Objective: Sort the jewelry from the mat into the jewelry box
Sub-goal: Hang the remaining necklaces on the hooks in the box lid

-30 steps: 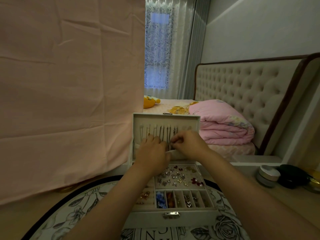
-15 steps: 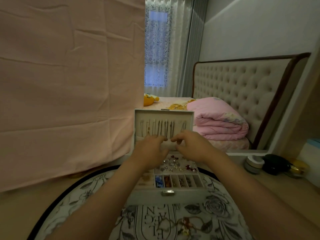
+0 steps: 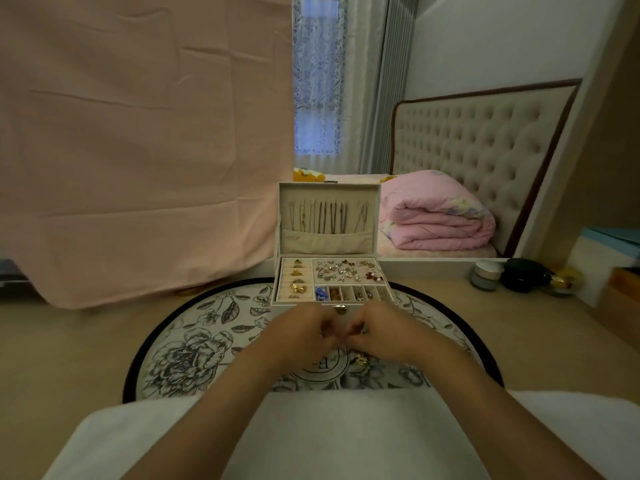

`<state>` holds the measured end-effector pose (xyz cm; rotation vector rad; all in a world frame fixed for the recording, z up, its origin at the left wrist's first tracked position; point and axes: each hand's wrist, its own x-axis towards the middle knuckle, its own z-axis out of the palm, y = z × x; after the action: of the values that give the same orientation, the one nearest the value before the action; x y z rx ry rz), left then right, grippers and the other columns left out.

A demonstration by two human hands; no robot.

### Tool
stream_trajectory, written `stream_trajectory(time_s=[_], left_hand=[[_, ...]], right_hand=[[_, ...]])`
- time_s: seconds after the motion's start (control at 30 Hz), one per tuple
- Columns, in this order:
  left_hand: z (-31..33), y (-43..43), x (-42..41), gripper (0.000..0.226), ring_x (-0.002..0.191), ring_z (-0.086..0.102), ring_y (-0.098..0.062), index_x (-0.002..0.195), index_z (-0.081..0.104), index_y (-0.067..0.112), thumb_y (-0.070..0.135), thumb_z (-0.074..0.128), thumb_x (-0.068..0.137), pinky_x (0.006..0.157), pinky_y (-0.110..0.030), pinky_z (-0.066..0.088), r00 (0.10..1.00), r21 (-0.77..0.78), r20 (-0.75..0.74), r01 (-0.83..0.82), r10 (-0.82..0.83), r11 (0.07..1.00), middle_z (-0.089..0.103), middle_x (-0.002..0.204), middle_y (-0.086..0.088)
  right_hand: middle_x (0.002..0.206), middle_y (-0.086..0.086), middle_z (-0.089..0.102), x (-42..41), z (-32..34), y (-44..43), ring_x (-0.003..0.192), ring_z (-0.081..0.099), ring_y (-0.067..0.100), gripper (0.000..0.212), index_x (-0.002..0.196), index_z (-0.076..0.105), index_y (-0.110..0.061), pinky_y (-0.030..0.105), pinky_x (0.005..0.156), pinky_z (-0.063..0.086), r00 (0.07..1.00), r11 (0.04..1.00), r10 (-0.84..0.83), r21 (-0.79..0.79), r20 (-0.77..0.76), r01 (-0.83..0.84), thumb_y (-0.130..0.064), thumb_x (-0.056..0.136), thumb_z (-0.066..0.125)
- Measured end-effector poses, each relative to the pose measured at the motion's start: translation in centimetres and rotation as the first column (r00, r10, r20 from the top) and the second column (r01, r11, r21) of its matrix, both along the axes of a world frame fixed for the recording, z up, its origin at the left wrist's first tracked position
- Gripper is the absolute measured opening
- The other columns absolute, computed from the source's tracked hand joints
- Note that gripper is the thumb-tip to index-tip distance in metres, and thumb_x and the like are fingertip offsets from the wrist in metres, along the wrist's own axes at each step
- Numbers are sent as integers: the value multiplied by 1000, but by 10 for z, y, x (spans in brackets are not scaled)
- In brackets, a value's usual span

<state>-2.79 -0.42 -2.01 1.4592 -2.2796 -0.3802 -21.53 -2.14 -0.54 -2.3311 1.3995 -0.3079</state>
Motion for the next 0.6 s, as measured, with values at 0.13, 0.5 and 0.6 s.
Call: stream_trajectory(time_s=[0.13, 0.5, 0.6], left_hand=[[-16, 10, 9, 23, 87, 58, -10, 106, 74, 31, 40, 71, 85, 78, -30, 52, 989, 6, 149, -7, 6, 1000, 62, 99, 8], [-42, 2, 16, 6, 88, 60, 0, 81, 76, 23, 28, 77, 84, 81, -19, 45, 937, -1, -348, 13, -12, 1000, 67, 92, 11], [-25, 2, 13, 17, 94, 66, -7, 85, 70, 10, 19, 60, 95, 88, -27, 48, 773, 225, -628, 76, 85, 972, 73, 95, 7]], right_hand=[[92, -19, 63, 7, -21, 11, 88, 60, 5, 18, 106, 76, -37, 26, 73, 49, 990, 990, 35, -130, -134, -53, -38, 89, 71], [89, -10, 63, 16, -33, 13, 82, 58, 7, 13, 90, 64, -28, 23, 73, 46, 955, 999, -19, -40, 296, 33, -29, 100, 56], [82, -2, 70, 15, -17, 11, 83, 68, 11, 20, 91, 62, -22, 32, 86, 51, 822, 991, -122, 118, 556, 67, -25, 105, 47]])
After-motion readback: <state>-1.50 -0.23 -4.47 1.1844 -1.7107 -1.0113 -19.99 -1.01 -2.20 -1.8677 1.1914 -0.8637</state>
